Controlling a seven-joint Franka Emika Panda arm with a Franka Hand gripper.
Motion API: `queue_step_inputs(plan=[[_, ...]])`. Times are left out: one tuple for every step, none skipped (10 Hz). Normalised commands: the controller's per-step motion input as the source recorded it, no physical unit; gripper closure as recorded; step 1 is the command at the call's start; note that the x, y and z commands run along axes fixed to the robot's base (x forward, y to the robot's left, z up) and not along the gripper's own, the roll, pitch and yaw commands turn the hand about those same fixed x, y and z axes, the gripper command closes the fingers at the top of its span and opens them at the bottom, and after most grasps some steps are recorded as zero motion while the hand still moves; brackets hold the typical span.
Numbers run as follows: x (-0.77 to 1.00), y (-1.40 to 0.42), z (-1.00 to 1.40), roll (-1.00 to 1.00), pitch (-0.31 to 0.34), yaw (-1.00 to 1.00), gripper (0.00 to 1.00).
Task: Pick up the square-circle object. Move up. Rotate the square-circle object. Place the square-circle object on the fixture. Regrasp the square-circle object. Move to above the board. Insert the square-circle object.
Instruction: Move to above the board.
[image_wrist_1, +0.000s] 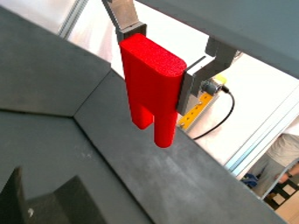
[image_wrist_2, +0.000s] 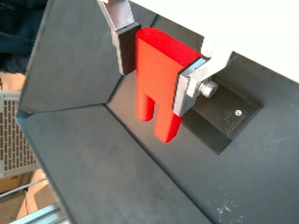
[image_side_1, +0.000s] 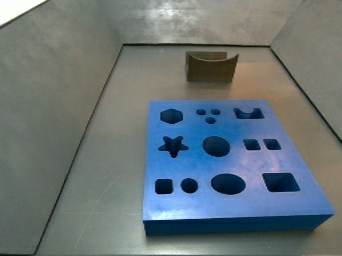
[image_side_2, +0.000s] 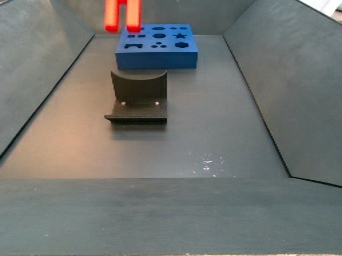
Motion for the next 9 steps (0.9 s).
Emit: queue_step_inputs(plan=[[-0.08, 0.01, 1.00, -0.06, 0.097, -0.01, 1.00], [-0.05, 0.01, 0.79, -0.06, 0.108, 0.01, 1.00], [-0.03, 0.00, 0.61, -0.05, 0.109, 0.02, 1.00], [-0.02, 0.00, 0.50, -0.06, 0.112, 0.03, 1.00], [0.00, -0.01, 0.27, -0.05, 0.126, 0.05, 1.00], [-0.49, -1.00, 0.13, -1.00, 0.066, -0.12, 1.00], [-0.49, -1.00, 0.13, -1.00, 0.056, -0.11, 1.00], [-0.51, -1.00, 0.14, -1.00, 0.052, -0.11, 1.00], [-0.53, -1.00, 0.12, -1.00, 0.047, -0.10, 1.00]])
